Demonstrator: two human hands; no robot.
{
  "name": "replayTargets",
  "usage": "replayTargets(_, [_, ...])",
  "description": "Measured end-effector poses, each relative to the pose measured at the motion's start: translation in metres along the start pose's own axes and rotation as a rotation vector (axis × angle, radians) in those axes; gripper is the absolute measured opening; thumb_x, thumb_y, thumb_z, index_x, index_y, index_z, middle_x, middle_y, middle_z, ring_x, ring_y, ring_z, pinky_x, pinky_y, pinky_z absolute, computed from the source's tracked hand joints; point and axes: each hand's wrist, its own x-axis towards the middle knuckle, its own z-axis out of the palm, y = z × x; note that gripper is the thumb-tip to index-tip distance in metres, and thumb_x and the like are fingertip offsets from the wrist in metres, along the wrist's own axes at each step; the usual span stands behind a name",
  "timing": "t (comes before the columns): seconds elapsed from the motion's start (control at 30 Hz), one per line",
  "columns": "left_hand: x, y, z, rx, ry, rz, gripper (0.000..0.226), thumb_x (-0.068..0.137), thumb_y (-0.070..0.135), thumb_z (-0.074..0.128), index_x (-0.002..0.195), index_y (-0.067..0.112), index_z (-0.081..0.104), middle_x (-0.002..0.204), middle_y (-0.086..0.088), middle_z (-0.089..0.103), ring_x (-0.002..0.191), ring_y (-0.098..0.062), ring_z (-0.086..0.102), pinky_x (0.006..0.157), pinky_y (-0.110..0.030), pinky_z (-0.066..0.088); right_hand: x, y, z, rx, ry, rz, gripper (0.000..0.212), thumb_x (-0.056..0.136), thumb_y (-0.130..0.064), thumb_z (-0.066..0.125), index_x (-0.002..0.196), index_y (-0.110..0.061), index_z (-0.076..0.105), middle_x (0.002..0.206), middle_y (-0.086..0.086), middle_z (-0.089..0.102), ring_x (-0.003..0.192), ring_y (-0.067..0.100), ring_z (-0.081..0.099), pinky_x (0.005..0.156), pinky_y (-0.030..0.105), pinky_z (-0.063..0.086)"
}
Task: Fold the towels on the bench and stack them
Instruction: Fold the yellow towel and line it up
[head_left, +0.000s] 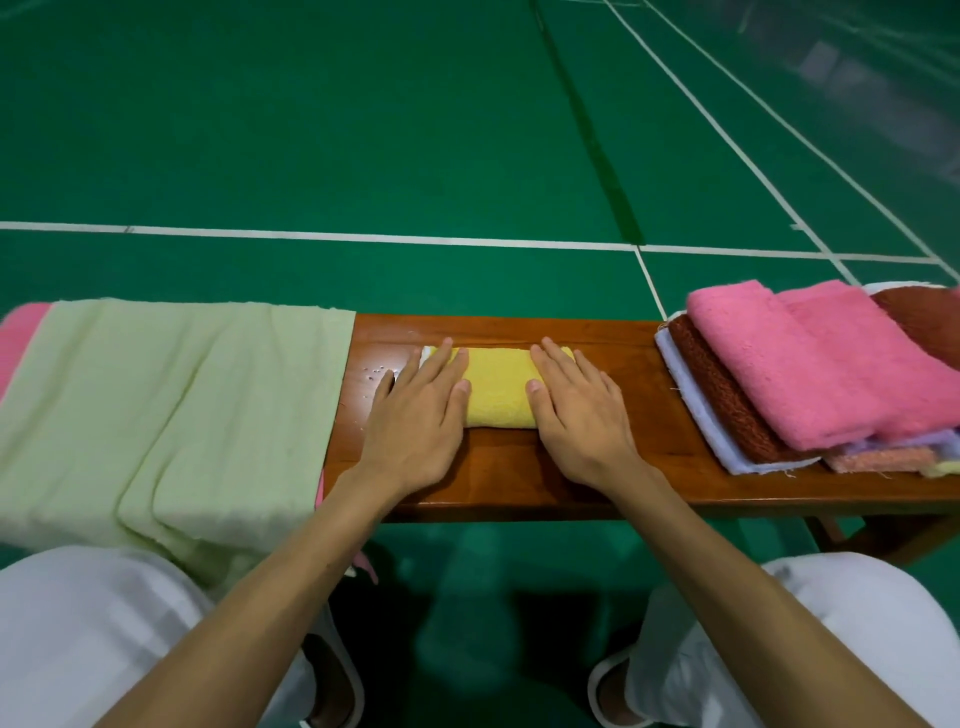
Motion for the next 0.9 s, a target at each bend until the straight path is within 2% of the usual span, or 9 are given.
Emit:
replayTargets(0.1, [0.0, -0.008, -0.004, -0.297, 0.025, -0.001, 0.056, 0.104, 0.052, 0.035, 0.156, 0.034, 0.041, 0.167, 0.008, 0.029, 0.156, -0.018, 0.023, 0.125, -0.048, 0.019, 0.002, 0.002, -0.005, 0.064, -0.039, -0.012, 0.068, 0.102, -0.057, 0.012, 0.163, -0.031, 0.023, 0.171, -0.01, 0.013, 0.158, 0.021, 0.01, 0.127, 0.05, 0.009])
replayTargets(0.2, [-0.006, -0.009, -0.01, -0.481, 0.231, -0.197, 0.049, 0.1, 0.047, 0.058, 0.144, 0.028, 0.053, 0.147, 0.002, 0.052, 0.137, -0.02, 0.048, 0.111, -0.043, 0.043, 0.001, 0.003, -0.012, 0.276, -0.023, -0.014, 0.064, 0.104, -0.057, 0.011, 0.159, -0.033, 0.034, 0.171, -0.01, 0.01, 0.157, 0.021, 0.014, 0.126, 0.051, 0.013])
replayTargets(0.33, [-0.005, -0.009, -0.017, -0.093, 0.207, -0.43, 0.066, 0.092, 0.077, 0.045, 0.112, 0.017, 0.067, 0.12, -0.005, 0.061, 0.118, -0.025, 0.05, 0.09, -0.04, 0.042, 0.003, 0.001, -0.013, 0.348, 0.136, 0.043, 0.049, 0.111, -0.046, 0.028, 0.151, -0.029, 0.049, 0.171, 0.002, 0.012, 0.155, 0.024, 0.018, 0.122, 0.045, 0.026])
replayTargets(0.43, [0.004, -0.007, -0.016, -0.017, 0.132, -0.453, 0.081, 0.082, 0.091, 0.036, 0.09, 0.016, 0.067, 0.109, -0.007, 0.062, 0.11, -0.03, 0.055, 0.088, -0.043, 0.048, 0.007, -0.008, -0.013, 0.336, 0.199, 0.217, 0.064, 0.104, -0.042, 0.053, 0.159, -0.017, 0.032, 0.161, 0.009, 0.03, 0.145, 0.028, 0.037, 0.114, 0.044, 0.038])
replayTargets(0.53, [0.012, -0.002, -0.017, -0.033, 0.098, -0.458, 0.092, 0.066, 0.1, 0.031, 0.08, 0.017, 0.068, 0.1, -0.01, 0.067, 0.1, -0.033, 0.062, 0.085, -0.048, 0.055, 0.012, -0.01, -0.019, 0.221, 0.114, 0.412, 0.065, 0.097, -0.054, 0.057, 0.14, -0.007, 0.046, 0.136, 0.013, 0.052, 0.125, 0.035, 0.054, 0.093, 0.042, 0.044])
replayTargets(0.63, [0.023, 0.006, -0.021, -0.081, 0.003, -0.478, 0.078, 0.073, 0.089, 0.049, 0.084, 0.013, 0.067, 0.106, -0.015, 0.068, 0.103, -0.037, 0.062, 0.087, -0.045, 0.053, 0.015, -0.005, -0.02, 0.165, 0.081, 0.425, 0.06, 0.097, -0.064, 0.049, 0.116, -0.008, 0.06, 0.119, 0.013, 0.063, 0.111, 0.037, 0.061, 0.081, 0.041, 0.045])
replayTargets(0.73, [0.026, 0.019, -0.024, -0.21, -0.031, -0.511, 0.05, 0.089, 0.062, 0.066, 0.089, 0.012, 0.063, 0.104, -0.01, 0.062, 0.101, -0.032, 0.059, 0.08, -0.04, 0.048, 0.015, -0.004, -0.019, 0.179, 0.091, 0.43, 0.058, 0.1, -0.061, 0.046, 0.118, -0.006, 0.057, 0.12, 0.015, 0.063, 0.11, 0.037, 0.061, 0.082, 0.042, 0.047])
replayTargets(0.83, [0.024, 0.031, -0.03, -0.546, -0.019, -0.542, 0.031, 0.095, 0.046, 0.068, 0.084, 0.019, 0.056, 0.093, -0.004, 0.061, 0.087, -0.023, 0.06, 0.08, -0.041, 0.052, 0.013, -0.001, -0.027, 0.459, 0.138, 0.405, 0.046, 0.103, -0.052, 0.05, 0.116, -0.007, 0.053, 0.117, 0.011, 0.062, 0.111, 0.033, 0.06, 0.087, 0.044, 0.047])
replayTargets(0.9, [0.024, 0.041, -0.036, -0.883, 0.006, -0.615, 0.024, 0.098, 0.038, 0.068, 0.098, 0.019, 0.054, 0.101, 0.001, 0.058, 0.093, -0.018, 0.059, 0.087, -0.046, 0.057, 0.012, 0.003, -0.037, 0.772, 0.145, 0.41, 0.029, 0.101, -0.042, 0.06, 0.106, -0.014, 0.057, 0.112, 0.006, 0.065, 0.107, 0.027, 0.062, 0.089, 0.044, 0.051])
